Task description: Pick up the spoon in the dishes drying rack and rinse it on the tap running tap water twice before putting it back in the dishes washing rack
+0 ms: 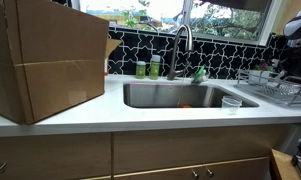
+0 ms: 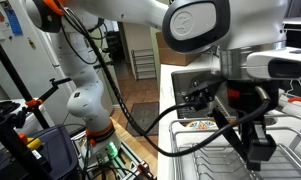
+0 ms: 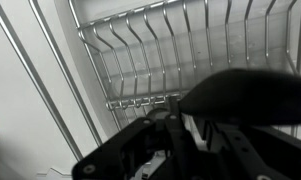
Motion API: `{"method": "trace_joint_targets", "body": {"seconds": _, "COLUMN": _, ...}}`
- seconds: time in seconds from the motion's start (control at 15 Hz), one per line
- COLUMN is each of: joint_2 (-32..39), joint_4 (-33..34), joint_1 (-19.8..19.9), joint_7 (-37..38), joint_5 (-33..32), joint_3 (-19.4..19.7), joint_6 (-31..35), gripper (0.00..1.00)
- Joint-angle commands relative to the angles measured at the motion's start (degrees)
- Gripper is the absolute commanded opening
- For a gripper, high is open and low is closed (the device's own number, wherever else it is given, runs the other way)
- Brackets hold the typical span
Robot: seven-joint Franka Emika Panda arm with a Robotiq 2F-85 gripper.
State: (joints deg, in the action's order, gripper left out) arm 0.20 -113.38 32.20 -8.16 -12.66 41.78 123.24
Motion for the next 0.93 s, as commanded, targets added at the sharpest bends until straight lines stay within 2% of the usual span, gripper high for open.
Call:
{"method": "trace_joint_targets", "body": {"seconds": 0.0, "joint_2": 0.40, "joint_4": -0.92, "joint_1": -0.04, "joint_7": 0.70, "joint_5": 0.01, "joint_3": -0.10, "joint_6": 0.36, "gripper": 0.05}}
{"method": "trace_joint_targets", "body": {"seconds": 0.67, "joint_2": 2.27, "joint_4": -4.96, "joint_1": 0.40, "joint_7": -1.04, "joint_5": 5.02, "joint_3": -0.70, "joint_6": -2.52, "gripper": 0.05}}
{"method": "trace_joint_targets", "body": {"seconds": 0.73, "joint_2": 2.55, "joint_4": -4.89, "joint_1": 0.55, "joint_7": -0.90, "joint_5": 5.27, "joint_3": -0.67, "joint_6": -2.13, "gripper": 0.46}}
{"method": "trace_joint_targets", "body": {"seconds": 0.8, "joint_2": 2.69, "joint_4": -4.84, "joint_1": 0.68, "joint_7": -1.20, "joint_5": 5.86, "joint_3": -0.65, "joint_6": -2.04, "gripper": 0.47}}
{"method": "trace_joint_targets", "body": {"seconds": 0.87, "joint_2": 2.84, "joint_4": -4.98, "joint_1": 0.71, "joint_7": -0.98, "joint_5": 6.27, "joint_3": -0.61, "joint_6": -1.28, "gripper": 0.54}}
